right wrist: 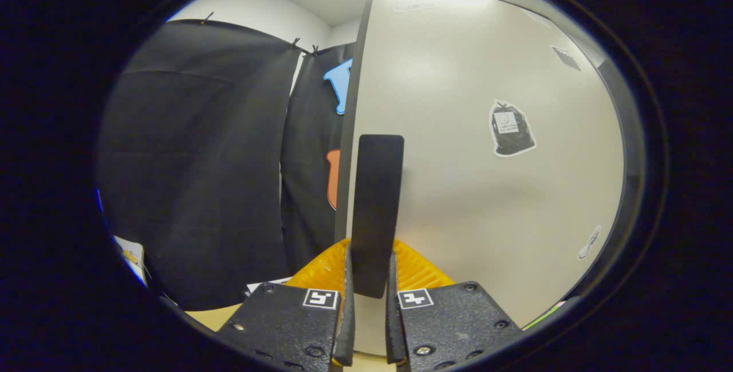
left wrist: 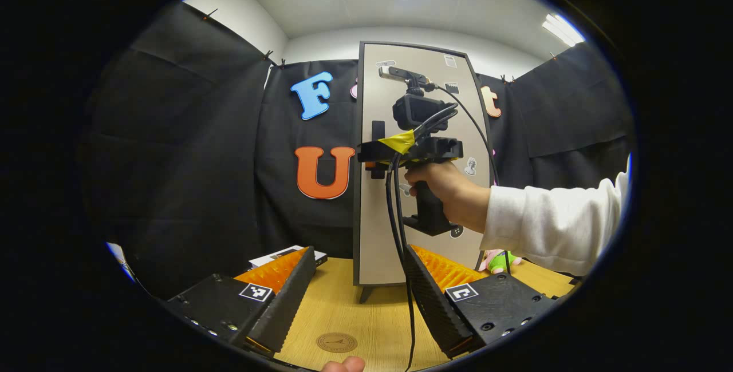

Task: Open the cabinet door with the right hand, grasp the bottle in the cabinet with the left hand and place it on the coaster, then close the cabinet door with the right hand.

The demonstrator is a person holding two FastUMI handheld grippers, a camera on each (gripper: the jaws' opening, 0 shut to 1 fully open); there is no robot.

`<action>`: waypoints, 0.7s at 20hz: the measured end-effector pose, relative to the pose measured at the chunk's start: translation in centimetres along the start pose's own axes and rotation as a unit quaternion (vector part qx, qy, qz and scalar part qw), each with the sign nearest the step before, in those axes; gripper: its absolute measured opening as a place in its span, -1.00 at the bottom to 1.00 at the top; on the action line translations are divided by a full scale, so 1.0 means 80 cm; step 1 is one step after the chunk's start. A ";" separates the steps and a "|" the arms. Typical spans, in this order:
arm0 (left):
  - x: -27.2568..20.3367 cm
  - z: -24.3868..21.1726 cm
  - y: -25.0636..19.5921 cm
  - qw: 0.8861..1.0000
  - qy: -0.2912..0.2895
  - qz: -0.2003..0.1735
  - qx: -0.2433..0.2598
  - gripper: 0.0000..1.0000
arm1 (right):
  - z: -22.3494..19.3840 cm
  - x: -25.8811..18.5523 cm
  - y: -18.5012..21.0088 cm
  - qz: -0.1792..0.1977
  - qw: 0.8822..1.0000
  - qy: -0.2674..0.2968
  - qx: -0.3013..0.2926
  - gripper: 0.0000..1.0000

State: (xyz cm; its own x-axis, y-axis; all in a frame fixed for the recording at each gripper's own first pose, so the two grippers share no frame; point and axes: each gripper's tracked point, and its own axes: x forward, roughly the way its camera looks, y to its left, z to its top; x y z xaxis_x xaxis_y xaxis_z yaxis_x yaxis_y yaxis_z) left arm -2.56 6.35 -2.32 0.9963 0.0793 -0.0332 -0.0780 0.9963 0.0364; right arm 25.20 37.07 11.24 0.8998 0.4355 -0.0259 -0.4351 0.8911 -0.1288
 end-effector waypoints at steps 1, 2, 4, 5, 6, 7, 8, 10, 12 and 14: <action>0.001 -0.001 0.004 1.000 -0.001 0.002 0.002 0.88 | 0.000 -0.004 0.001 0.000 1.000 0.002 0.001 -0.50; 0.001 -0.002 0.008 1.000 -0.003 0.004 0.005 0.87 | 0.001 -0.010 0.003 0.002 1.000 0.003 0.000 -0.50; 0.002 -0.004 0.013 1.000 -0.009 0.003 0.008 0.88 | 0.002 -0.025 0.010 0.007 1.000 -0.003 -0.001 -0.50; 0.002 -0.006 0.016 1.000 -0.010 0.004 0.009 0.88 | 0.004 -0.031 0.012 0.009 1.000 -0.007 -0.008 -0.51; 0.002 -0.008 0.020 1.000 -0.010 0.006 0.009 0.88 | 0.004 -0.038 0.013 0.011 1.000 -0.008 -0.010 -0.51; 0.000 -0.009 0.023 1.000 -0.010 0.007 0.009 0.88 | 0.004 -0.045 0.013 0.014 1.000 -0.006 -0.009 -0.52; -0.002 -0.009 0.024 1.000 -0.009 0.008 0.008 0.88 | 0.004 -0.050 0.014 0.017 1.000 -0.005 -0.004 -0.53; -0.006 -0.006 0.027 1.000 -0.011 0.009 0.007 0.88 | 0.004 -0.061 0.015 0.013 1.000 -0.002 -0.002 -0.52; -0.009 -0.002 0.029 1.000 -0.014 0.010 0.006 0.88 | 0.002 -0.074 0.013 0.009 1.000 -0.002 -0.005 -0.54; -0.011 0.001 0.031 1.000 -0.018 0.012 0.006 0.88 | 0.003 -0.090 0.013 0.013 1.000 -0.010 0.005 -0.51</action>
State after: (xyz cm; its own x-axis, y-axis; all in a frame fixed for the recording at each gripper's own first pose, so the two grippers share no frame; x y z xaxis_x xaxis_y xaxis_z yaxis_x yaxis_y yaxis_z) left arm -3.59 8.74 -2.16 0.9948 0.1014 0.0034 -0.1014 0.9937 0.0480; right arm 18.27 34.91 11.54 0.8876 0.4604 -0.0102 -0.4583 0.8809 -0.1185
